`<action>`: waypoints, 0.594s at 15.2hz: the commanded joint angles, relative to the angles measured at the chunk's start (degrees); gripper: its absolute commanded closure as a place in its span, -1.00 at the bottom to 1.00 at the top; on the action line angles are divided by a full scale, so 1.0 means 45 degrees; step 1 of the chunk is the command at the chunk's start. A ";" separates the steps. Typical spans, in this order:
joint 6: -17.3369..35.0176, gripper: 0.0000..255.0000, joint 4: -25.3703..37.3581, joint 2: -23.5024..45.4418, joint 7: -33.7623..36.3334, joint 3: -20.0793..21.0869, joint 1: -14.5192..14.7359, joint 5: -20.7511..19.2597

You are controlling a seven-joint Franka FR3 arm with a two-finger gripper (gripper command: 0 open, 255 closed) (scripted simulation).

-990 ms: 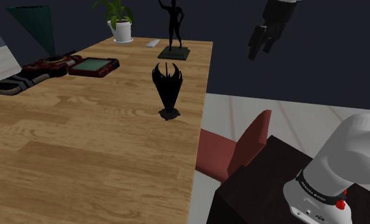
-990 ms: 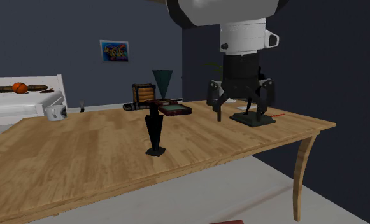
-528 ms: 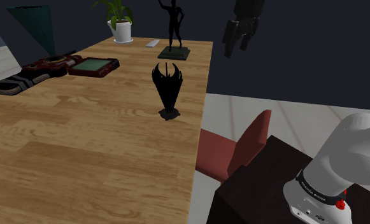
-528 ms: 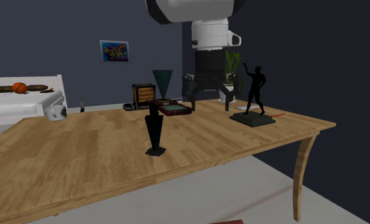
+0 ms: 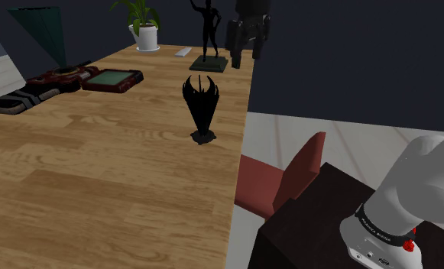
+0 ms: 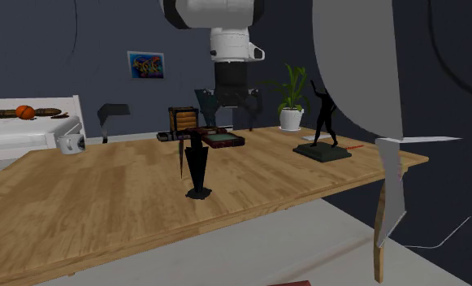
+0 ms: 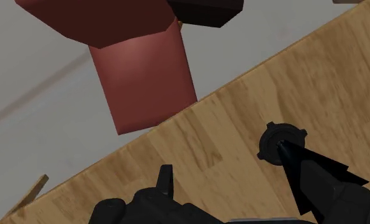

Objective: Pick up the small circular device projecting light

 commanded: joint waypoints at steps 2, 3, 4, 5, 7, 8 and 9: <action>-0.0626 -1.00 0.1782 0.1473 0.0412 0.0516 0.0279 -0.0070; -0.0841 -1.00 0.2414 0.1997 0.0560 0.0690 0.0390 -0.0127; -0.1074 -1.00 0.3079 0.2538 0.0714 0.0862 0.0515 -0.0200; -0.1326 -1.00 0.3780 0.3099 0.0873 0.1031 0.0657 -0.0291; -0.1904 -1.00 0.5325 0.4298 0.1202 0.1352 0.1009 -0.0532; -0.2239 -1.00 0.6188 0.4946 0.1371 0.1505 0.1225 -0.0684; -0.2537 -1.00 0.6936 0.5493 0.1505 0.1619 0.1424 -0.0824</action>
